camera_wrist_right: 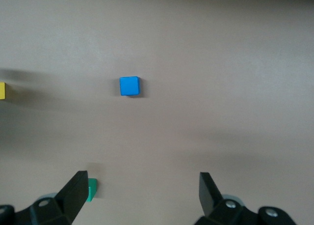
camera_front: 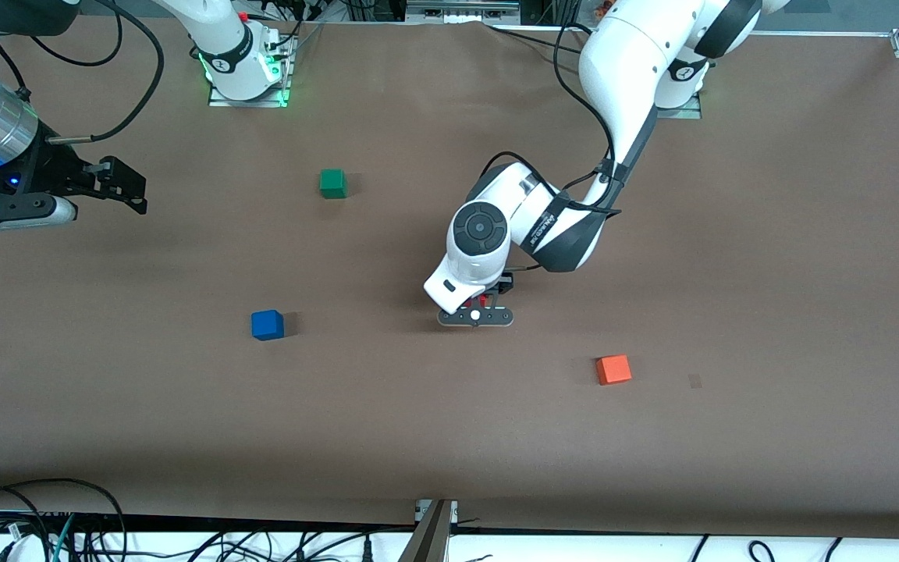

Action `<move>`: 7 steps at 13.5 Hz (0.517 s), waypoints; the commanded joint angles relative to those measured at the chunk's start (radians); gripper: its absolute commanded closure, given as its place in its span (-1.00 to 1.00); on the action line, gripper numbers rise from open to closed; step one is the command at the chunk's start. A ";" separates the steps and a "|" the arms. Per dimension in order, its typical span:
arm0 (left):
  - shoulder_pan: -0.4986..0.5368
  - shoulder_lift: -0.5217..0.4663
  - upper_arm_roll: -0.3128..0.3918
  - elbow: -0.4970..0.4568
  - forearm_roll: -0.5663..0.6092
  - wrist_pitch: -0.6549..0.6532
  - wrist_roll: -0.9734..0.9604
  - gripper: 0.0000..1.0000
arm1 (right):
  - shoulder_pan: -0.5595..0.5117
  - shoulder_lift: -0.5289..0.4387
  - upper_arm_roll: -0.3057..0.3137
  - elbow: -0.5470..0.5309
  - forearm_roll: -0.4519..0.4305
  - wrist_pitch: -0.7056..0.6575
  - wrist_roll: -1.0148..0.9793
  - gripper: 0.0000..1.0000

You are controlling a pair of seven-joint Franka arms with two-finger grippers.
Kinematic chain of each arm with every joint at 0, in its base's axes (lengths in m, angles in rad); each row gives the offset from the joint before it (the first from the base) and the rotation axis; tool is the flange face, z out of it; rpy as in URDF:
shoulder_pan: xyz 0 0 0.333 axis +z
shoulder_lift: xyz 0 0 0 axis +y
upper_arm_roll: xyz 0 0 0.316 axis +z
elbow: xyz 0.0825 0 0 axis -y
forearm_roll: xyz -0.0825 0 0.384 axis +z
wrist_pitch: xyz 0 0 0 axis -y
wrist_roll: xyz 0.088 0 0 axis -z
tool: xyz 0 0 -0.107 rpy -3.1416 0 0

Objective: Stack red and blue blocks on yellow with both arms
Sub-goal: 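Lower the red cube onto the yellow cube while the right gripper reaches the blue cube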

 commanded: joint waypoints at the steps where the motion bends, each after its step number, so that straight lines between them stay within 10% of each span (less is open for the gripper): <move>1: -0.022 0.025 0.014 0.059 0.004 -0.022 -0.042 1.00 | -0.002 0.004 -0.001 0.015 0.019 -0.013 -0.017 -1.00; 7: -0.036 0.043 0.014 0.080 0.004 -0.022 -0.043 1.00 | -0.002 0.053 0.001 0.015 0.019 -0.013 -0.017 -1.00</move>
